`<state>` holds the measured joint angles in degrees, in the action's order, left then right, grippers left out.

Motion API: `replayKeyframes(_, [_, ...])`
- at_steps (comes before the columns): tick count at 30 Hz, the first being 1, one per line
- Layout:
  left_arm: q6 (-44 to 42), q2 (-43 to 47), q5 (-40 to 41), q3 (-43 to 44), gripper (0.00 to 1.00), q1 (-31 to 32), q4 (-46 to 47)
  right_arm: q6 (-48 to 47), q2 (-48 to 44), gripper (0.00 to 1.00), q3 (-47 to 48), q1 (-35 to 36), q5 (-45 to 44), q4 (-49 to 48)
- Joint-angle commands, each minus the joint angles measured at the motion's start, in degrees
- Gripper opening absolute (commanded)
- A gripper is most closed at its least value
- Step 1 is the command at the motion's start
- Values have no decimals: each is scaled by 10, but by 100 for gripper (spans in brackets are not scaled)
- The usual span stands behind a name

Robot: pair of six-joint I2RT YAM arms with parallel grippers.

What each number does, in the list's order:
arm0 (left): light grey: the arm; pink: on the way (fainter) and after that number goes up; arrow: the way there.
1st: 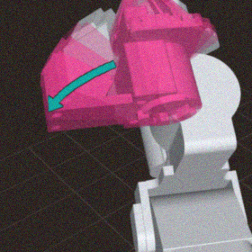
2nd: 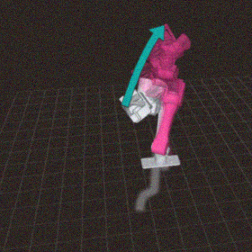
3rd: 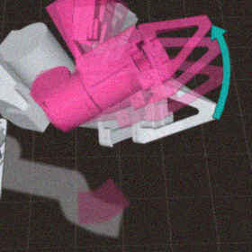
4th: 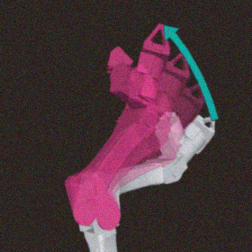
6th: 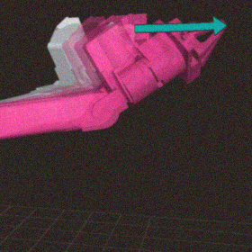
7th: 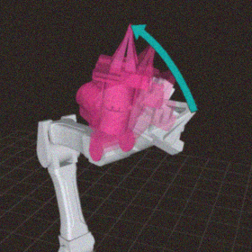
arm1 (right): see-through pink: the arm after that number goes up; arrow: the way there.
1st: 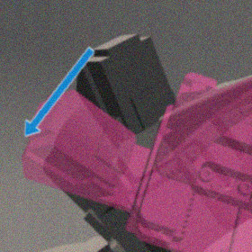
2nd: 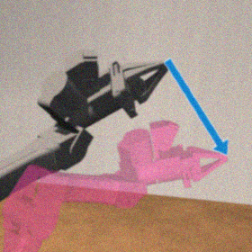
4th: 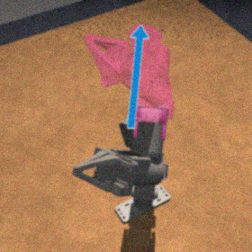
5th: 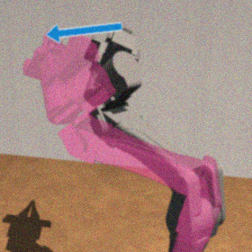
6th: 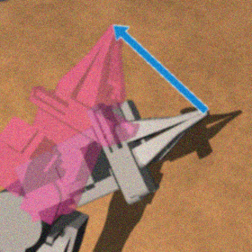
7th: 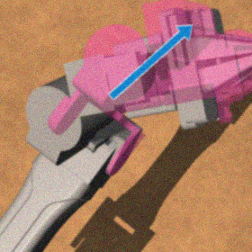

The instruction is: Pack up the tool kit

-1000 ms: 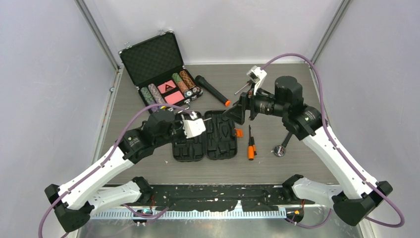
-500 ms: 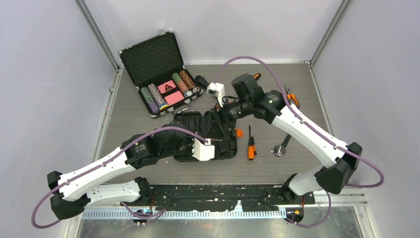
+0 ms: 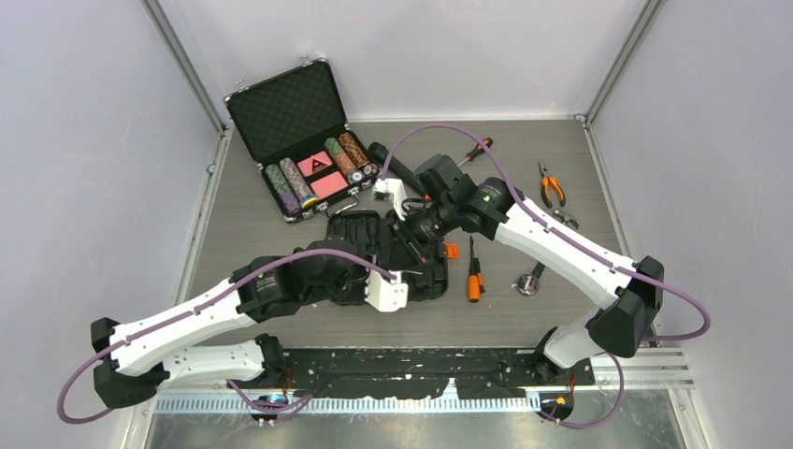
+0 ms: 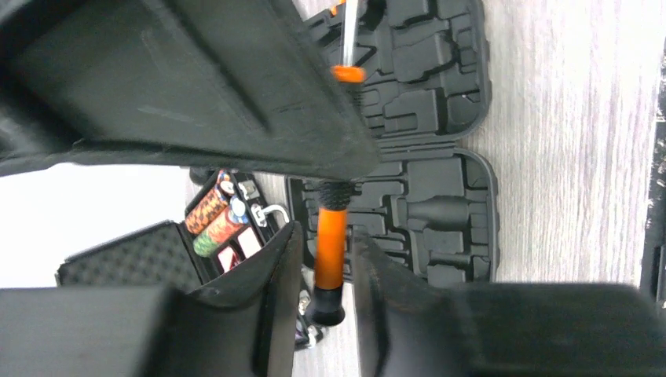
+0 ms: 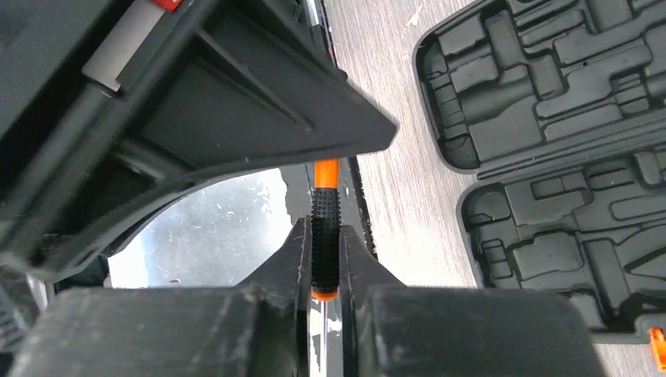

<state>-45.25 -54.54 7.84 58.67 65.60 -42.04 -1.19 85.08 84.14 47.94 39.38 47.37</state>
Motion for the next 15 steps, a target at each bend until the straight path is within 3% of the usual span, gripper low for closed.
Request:
replayKeyframes(1, [29, 2, 66, -2, 43, 2, 51, 11, -16, 6, -8, 1, -31, -27])
replayKeyframes(4, [69, 5, 113, -10, 71, 0, 93, 47, -22, 6, -15, 1, -68, -46])
replayKeyframes(6, [108, 13, 140, -17, 84, -10, 127, 76, -33, 5, -36, 0, -96, -88])
replayKeyframes(11, [278, 46, 156, -11, 96, -50, 159, 176, -77, 5, -122, 0, -200, -225])
replayKeyframes(15, [501, 80, 168, -25, 99, -84, 191, 276, -119, 5, -215, 0, -262, -358])
